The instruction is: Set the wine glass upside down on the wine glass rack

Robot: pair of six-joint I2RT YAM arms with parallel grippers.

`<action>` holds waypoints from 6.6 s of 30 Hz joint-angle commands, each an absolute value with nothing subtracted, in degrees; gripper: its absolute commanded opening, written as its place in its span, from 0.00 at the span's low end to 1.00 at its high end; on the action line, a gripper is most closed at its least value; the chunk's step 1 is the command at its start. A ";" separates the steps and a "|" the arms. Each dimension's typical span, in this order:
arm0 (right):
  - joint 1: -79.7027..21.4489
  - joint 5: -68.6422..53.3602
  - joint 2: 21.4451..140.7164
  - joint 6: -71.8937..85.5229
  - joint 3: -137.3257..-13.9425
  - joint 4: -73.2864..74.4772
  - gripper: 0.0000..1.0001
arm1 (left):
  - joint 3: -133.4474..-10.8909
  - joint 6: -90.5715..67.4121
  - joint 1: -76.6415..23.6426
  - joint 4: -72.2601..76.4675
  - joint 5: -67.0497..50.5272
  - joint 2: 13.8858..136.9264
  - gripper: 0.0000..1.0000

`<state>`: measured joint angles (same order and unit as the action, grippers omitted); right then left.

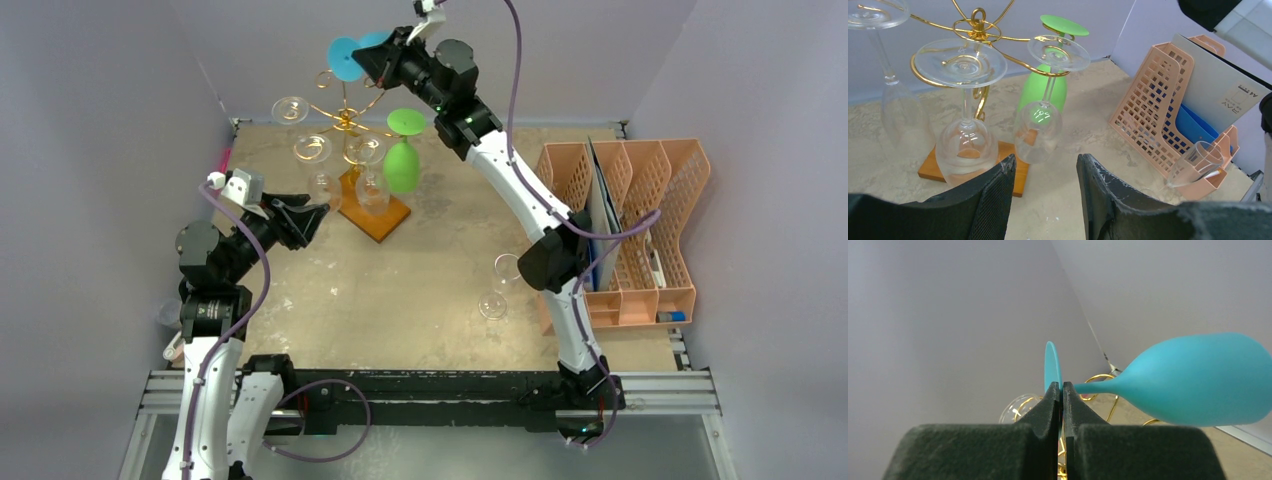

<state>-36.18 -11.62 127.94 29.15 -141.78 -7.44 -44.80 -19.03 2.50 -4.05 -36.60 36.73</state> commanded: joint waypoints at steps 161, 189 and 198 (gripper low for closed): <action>-28.00 0.65 70.91 25.07 -84.94 43.52 0.59 | -45.95 -21.41 2.44 -6.95 -27.91 32.20 0.56; -47.99 14.72 70.40 27.00 -78.33 60.20 0.32 | -45.39 -21.98 2.46 -8.91 -25.05 33.24 0.56; -47.97 14.19 73.68 28.28 -77.81 60.85 0.28 | -45.23 -22.15 2.44 -9.00 -25.11 32.93 0.56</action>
<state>-47.68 14.04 73.82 26.96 -78.37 59.72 -44.80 -21.93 2.50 -9.15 -25.47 33.26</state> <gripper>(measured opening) 0.287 0.563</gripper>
